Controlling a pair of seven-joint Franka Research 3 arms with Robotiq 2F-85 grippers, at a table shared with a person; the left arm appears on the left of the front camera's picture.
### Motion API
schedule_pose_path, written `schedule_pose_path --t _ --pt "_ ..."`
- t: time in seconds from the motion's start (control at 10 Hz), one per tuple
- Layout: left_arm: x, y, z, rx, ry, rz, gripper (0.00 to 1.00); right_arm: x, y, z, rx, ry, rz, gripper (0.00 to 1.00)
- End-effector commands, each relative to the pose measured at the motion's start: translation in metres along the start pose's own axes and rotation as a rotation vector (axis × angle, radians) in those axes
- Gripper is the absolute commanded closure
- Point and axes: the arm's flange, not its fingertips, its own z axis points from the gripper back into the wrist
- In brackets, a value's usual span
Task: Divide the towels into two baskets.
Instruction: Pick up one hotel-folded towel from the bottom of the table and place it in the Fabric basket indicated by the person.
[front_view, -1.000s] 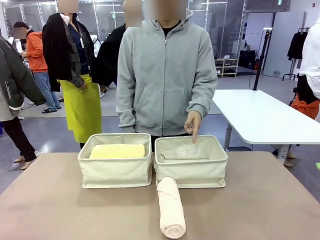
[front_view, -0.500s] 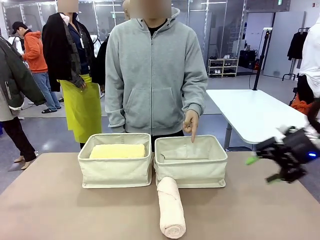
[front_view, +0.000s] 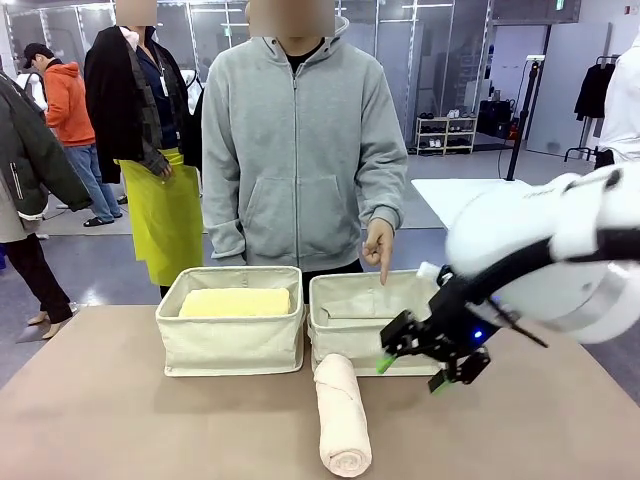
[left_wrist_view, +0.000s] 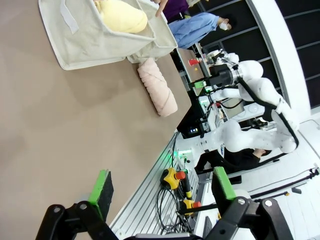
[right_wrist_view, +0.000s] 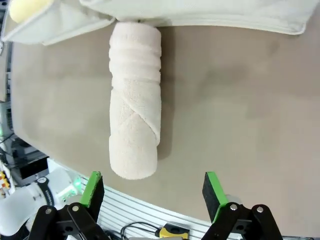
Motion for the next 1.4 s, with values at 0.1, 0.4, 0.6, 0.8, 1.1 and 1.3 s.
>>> schedule_pose_path --t 0.1,0.4,0.6,0.8,1.1,1.3 --pt "-0.001 -0.004 0.002 -0.01 -0.008 0.006 0.0 0.011 0.036 -0.034 -0.114 -0.038 -0.008 0.0" --pt "-0.001 -0.004 0.002 -0.01 -0.008 0.006 0.0 0.028 0.054 -0.066 -0.138 -0.045 0.041 0.0" --pt "-0.001 -0.004 0.002 -0.01 -0.008 0.006 0.0 0.034 0.06 -0.09 -0.155 -0.02 0.057 0.0" --pt "-0.001 -0.004 0.002 -0.01 -0.008 0.006 0.0 0.033 0.064 -0.111 -0.16 -0.008 0.068 0.0" --pt "-0.001 -0.004 0.002 -0.01 -0.008 0.006 0.0 0.027 0.065 -0.132 -0.199 0.025 0.095 0.0" --pt "-0.001 -0.004 0.002 -0.01 -0.008 0.006 0.0 0.025 0.067 -0.14 -0.215 0.044 0.106 0.0"
